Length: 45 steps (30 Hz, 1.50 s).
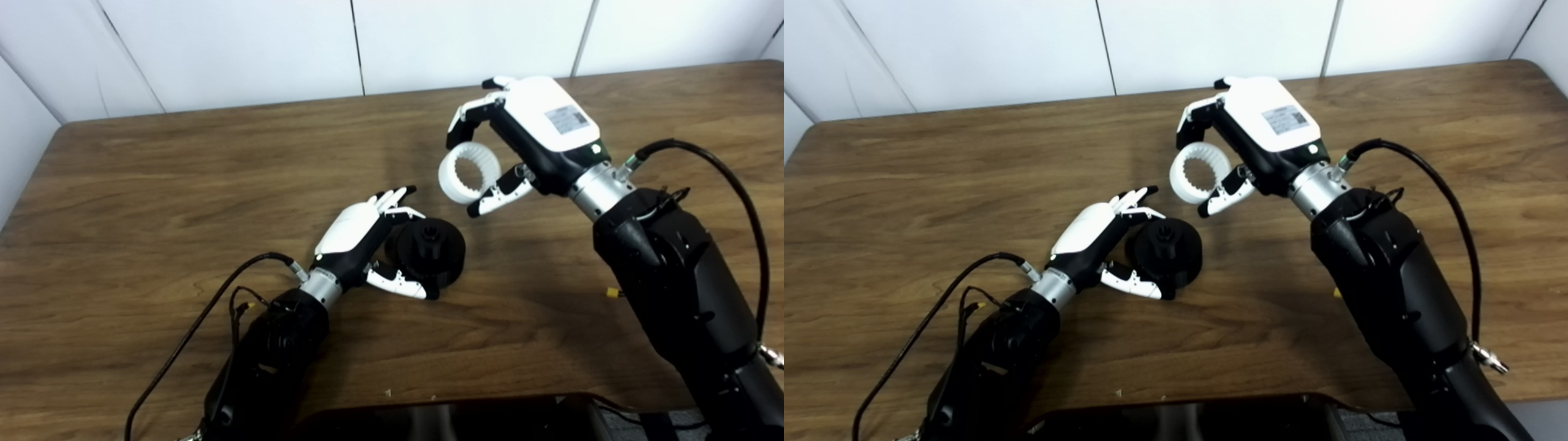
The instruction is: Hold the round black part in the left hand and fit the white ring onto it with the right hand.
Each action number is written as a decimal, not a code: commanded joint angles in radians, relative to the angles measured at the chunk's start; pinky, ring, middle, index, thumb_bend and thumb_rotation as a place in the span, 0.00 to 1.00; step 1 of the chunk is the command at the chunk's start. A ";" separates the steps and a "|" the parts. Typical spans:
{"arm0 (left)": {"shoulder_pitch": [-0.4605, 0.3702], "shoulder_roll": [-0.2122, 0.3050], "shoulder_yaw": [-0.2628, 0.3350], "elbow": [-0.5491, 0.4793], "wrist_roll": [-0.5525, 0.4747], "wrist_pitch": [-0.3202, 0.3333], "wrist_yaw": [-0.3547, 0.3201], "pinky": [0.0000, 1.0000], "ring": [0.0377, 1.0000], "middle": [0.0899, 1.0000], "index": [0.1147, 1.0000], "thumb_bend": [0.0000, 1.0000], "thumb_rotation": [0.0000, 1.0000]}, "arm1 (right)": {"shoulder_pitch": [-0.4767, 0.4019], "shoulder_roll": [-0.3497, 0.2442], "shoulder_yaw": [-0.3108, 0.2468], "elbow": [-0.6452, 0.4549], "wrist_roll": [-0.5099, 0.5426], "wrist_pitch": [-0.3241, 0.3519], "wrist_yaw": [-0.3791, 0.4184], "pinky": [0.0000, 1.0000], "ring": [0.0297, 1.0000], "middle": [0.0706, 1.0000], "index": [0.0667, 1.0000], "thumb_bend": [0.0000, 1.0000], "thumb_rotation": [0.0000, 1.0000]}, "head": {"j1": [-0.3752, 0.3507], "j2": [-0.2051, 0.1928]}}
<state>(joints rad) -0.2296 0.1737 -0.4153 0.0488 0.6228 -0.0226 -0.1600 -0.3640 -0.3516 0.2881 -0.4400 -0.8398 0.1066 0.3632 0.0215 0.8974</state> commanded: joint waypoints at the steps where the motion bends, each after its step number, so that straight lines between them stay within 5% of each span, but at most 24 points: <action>1: -0.029 -0.006 -0.009 0.007 0.013 -0.004 -0.005 1.00 1.00 1.00 0.63 1.00 0.34 | -0.017 0.011 0.007 -0.036 -0.006 -0.032 0.005 0.84 0.62 0.44 0.46 0.53 0.01 | 0.001 -0.001; 45: -0.026 -0.010 -0.021 -0.012 0.035 0.020 -0.013 1.00 1.00 1.00 0.63 1.00 0.44 | 0.045 0.096 0.089 0.047 -0.060 -0.114 0.027 0.84 0.62 0.43 0.47 0.53 0.01 | 0.026 0.019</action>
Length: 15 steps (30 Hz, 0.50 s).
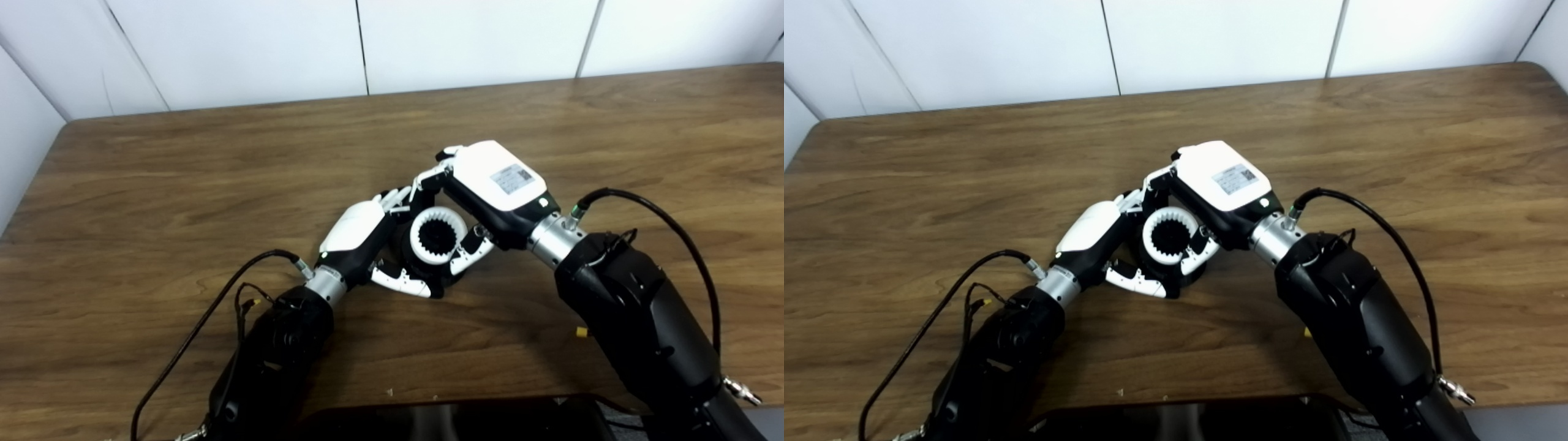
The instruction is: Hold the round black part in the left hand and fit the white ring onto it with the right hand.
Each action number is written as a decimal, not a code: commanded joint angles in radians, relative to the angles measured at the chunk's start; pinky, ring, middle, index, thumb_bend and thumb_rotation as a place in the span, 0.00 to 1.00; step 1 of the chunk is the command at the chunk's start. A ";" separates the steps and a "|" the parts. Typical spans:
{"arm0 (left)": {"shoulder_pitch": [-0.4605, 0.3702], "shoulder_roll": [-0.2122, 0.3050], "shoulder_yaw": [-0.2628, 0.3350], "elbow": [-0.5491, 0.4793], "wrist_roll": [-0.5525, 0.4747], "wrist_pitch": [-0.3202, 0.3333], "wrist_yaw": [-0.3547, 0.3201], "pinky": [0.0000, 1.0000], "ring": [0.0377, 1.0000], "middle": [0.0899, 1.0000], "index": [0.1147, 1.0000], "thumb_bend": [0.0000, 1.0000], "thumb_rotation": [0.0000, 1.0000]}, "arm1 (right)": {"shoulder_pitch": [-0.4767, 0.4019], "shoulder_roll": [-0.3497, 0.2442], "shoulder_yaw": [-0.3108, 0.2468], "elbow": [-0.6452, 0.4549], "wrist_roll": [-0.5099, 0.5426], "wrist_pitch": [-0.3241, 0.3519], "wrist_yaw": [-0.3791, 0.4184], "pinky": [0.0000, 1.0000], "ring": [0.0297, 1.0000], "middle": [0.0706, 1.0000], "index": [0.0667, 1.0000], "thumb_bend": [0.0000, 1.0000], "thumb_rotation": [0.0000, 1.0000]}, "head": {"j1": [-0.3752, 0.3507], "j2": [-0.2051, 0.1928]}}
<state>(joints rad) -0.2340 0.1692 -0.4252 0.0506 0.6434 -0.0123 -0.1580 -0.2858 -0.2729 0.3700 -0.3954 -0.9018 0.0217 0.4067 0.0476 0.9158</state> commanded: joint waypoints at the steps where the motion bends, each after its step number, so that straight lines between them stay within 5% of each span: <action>1: -0.022 -0.006 -0.012 -0.015 0.014 0.010 -0.018 1.00 1.00 1.00 0.64 1.00 0.44 | -0.036 0.019 0.008 0.007 0.001 -0.029 -0.016 0.84 0.62 0.43 0.47 0.53 0.01 | 0.002 0.001; 15: -0.020 -0.012 -0.010 -0.017 0.015 0.008 -0.017 1.00 1.00 1.00 0.64 1.00 0.40 | -0.104 0.031 0.016 0.082 -0.027 -0.020 -0.007 0.86 0.64 0.42 0.48 0.53 0.01 | 0.012 0.004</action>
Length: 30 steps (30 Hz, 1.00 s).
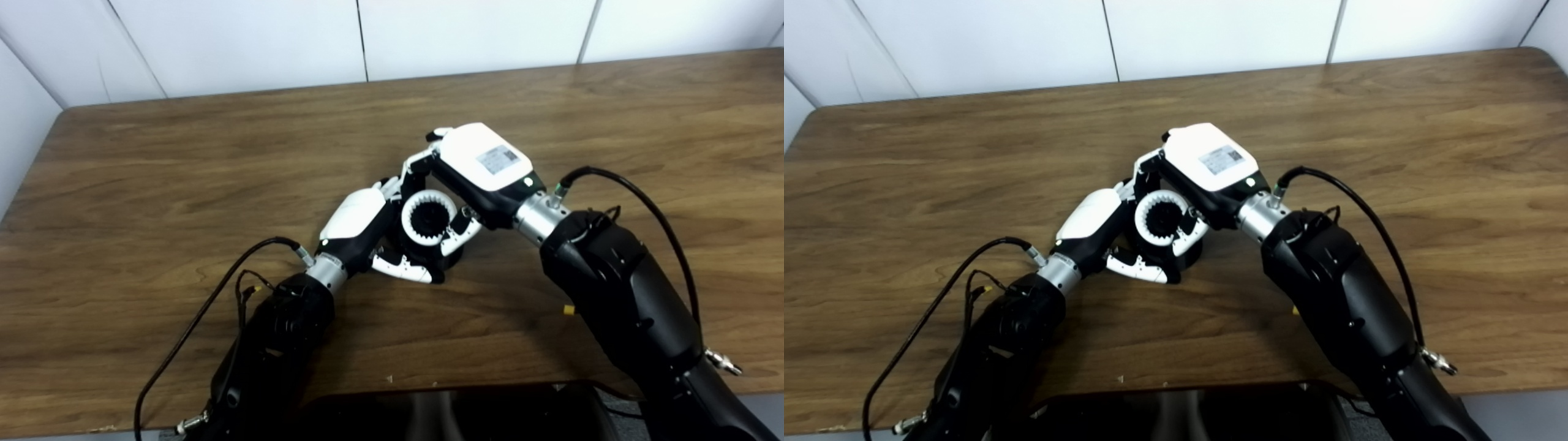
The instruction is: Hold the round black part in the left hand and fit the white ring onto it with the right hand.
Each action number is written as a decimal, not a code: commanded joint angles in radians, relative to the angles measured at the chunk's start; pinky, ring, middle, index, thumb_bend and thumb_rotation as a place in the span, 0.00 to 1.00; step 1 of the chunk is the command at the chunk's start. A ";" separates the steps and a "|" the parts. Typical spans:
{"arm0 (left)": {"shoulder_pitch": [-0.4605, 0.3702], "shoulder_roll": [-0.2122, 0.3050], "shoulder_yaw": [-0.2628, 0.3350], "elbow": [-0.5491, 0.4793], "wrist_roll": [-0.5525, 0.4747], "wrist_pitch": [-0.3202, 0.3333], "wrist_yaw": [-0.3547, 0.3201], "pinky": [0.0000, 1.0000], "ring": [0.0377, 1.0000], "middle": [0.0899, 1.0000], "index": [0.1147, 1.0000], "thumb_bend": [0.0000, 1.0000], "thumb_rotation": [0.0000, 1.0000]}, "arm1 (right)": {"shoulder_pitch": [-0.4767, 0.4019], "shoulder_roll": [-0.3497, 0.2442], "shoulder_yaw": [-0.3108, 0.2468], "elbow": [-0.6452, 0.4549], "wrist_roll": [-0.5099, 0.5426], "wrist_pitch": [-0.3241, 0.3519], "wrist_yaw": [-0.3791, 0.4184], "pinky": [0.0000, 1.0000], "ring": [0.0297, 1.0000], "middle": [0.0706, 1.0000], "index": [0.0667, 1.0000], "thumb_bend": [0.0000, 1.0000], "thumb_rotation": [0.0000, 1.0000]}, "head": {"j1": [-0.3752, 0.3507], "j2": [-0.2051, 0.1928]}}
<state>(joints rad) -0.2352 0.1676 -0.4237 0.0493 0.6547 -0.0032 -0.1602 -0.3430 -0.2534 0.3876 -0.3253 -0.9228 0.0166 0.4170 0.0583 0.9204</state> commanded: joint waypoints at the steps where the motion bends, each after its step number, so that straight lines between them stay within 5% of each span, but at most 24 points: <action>1: -0.019 -0.011 -0.012 -0.017 0.004 0.001 -0.015 1.00 1.00 1.00 0.64 1.00 0.40 | -0.050 0.012 -0.002 0.018 -0.005 -0.016 -0.019 0.86 0.64 0.42 0.48 0.53 0.01 | 0.002 0.000; 24: -0.027 0.001 -0.015 -0.027 0.009 0.010 -0.016 1.00 1.00 1.00 0.63 1.00 0.42 | -0.054 0.007 -0.012 0.047 -0.004 0.005 -0.006 0.86 0.63 0.42 0.49 0.53 0.01 | 0.004 0.004; 27: -0.026 0.001 -0.013 -0.027 0.009 0.009 -0.012 1.00 1.00 1.00 0.62 1.00 0.41 | -0.054 -0.006 -0.011 0.035 -0.006 0.007 0.015 0.84 0.64 0.54 0.47 0.52 0.11 | 0.005 0.005; 30: -0.025 0.001 -0.011 -0.032 0.006 0.015 -0.016 1.00 1.00 1.00 0.61 1.00 0.41 | -0.055 -0.020 -0.009 0.016 -0.016 0.018 0.052 0.83 0.67 0.66 0.66 0.80 0.31 | 0.003 0.005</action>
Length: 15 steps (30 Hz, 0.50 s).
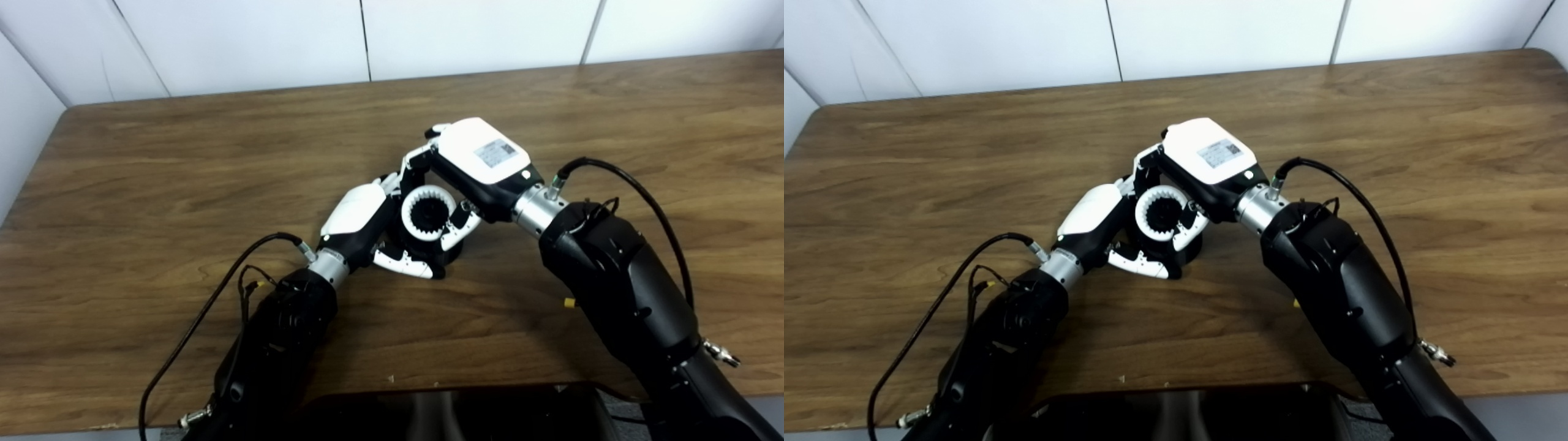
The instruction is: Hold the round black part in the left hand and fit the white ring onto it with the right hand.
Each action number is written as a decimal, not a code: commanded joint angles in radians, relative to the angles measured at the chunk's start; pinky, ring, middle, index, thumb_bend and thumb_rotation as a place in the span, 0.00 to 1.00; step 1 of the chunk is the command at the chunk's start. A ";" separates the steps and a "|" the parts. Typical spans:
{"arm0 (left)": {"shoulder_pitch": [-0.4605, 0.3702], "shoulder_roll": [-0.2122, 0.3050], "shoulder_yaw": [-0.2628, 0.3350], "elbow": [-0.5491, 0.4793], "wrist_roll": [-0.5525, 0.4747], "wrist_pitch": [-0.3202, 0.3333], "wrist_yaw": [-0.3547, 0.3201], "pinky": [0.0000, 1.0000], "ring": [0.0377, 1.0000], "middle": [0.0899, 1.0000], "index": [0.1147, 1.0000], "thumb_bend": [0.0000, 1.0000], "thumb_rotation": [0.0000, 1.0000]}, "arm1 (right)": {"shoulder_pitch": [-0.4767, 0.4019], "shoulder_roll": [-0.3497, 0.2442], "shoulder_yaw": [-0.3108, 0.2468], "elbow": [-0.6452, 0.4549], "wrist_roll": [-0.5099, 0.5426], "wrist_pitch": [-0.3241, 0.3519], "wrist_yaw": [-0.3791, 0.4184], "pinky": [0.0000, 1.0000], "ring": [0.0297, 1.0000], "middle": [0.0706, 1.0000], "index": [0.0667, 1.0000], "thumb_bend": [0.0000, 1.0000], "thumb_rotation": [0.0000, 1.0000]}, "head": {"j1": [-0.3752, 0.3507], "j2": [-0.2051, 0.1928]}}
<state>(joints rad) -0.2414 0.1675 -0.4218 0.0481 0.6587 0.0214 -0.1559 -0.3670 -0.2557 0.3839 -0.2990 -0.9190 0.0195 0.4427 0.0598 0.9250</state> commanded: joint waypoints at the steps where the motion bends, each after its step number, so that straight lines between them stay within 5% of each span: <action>1: -0.018 0.002 -0.012 -0.032 0.002 -0.008 -0.022 1.00 1.00 1.00 0.61 1.00 0.42 | -0.030 -0.020 -0.007 -0.017 -0.021 0.019 0.036 0.83 0.68 0.68 0.69 0.84 0.34 | 0.000 0.002; 15: -0.016 0.003 -0.006 -0.034 -0.013 -0.008 -0.032 1.00 1.00 1.00 0.62 1.00 0.40 | -0.029 -0.047 -0.016 -0.051 -0.032 0.031 0.111 0.83 0.79 0.85 0.85 0.95 0.52 | 0.005 0.004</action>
<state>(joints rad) -0.2413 0.1676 -0.4224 0.0389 0.6530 0.0218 -0.1682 -0.3651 -0.2973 0.3804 -0.3045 -0.9490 0.0512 0.5555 0.0644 0.9280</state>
